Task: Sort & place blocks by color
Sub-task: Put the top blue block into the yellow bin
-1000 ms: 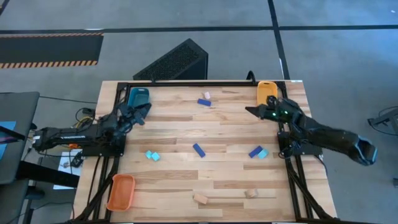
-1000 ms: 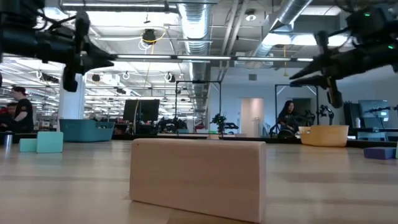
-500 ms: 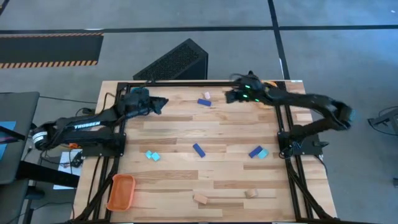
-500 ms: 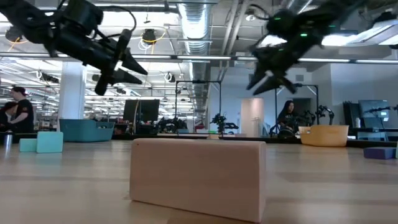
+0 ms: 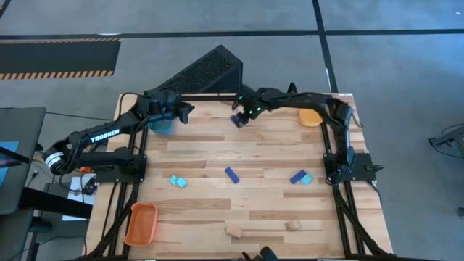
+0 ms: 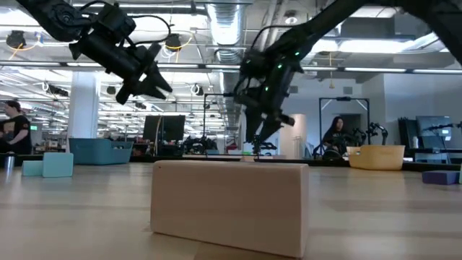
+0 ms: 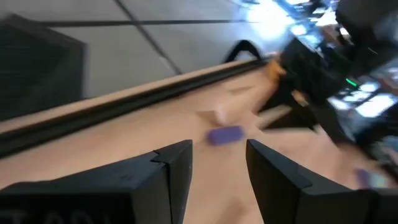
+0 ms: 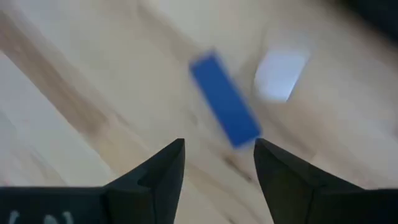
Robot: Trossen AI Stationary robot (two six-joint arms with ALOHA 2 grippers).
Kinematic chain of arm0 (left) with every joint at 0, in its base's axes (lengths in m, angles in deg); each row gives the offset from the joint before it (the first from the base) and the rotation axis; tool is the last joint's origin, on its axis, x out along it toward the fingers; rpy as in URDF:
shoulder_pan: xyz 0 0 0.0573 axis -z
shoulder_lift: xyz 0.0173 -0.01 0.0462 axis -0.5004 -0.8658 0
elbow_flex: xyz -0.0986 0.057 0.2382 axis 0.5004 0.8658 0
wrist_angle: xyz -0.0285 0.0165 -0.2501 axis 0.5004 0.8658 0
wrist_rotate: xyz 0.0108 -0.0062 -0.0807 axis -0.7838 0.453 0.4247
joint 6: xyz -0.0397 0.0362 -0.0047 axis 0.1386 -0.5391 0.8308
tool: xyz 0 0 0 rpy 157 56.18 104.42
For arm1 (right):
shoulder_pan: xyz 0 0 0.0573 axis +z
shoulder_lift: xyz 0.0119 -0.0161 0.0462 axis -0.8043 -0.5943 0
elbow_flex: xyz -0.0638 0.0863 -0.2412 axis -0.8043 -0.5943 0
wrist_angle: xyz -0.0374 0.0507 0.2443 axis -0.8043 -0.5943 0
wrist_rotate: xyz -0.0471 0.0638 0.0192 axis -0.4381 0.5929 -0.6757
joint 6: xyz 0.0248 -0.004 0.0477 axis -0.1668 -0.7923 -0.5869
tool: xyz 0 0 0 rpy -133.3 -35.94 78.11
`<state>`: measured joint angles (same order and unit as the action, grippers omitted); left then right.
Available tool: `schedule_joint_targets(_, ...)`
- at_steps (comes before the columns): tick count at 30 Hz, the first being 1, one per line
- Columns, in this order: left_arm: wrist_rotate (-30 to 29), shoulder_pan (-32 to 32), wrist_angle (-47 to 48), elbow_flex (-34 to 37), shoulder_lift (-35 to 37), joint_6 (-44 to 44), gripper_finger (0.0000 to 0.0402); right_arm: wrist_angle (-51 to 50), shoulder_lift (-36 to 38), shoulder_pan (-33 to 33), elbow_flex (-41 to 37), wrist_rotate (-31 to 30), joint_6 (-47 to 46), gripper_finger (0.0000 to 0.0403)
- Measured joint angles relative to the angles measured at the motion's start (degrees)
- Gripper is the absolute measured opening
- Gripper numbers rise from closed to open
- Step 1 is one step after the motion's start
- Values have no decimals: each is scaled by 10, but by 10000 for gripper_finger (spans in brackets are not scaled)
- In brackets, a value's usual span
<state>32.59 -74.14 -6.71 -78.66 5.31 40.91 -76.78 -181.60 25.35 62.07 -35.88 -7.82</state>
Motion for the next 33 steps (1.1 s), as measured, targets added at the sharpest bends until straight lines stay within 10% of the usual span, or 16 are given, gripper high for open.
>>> schedule_joint_targets(20,-142,-2,98,0,0,-2,134,-5,-79,4,68,-72,107,221)
schedule_joint_targets(33,-120,-2,124,0,0,7,134,-37,-85,-12,68,16,140,211)
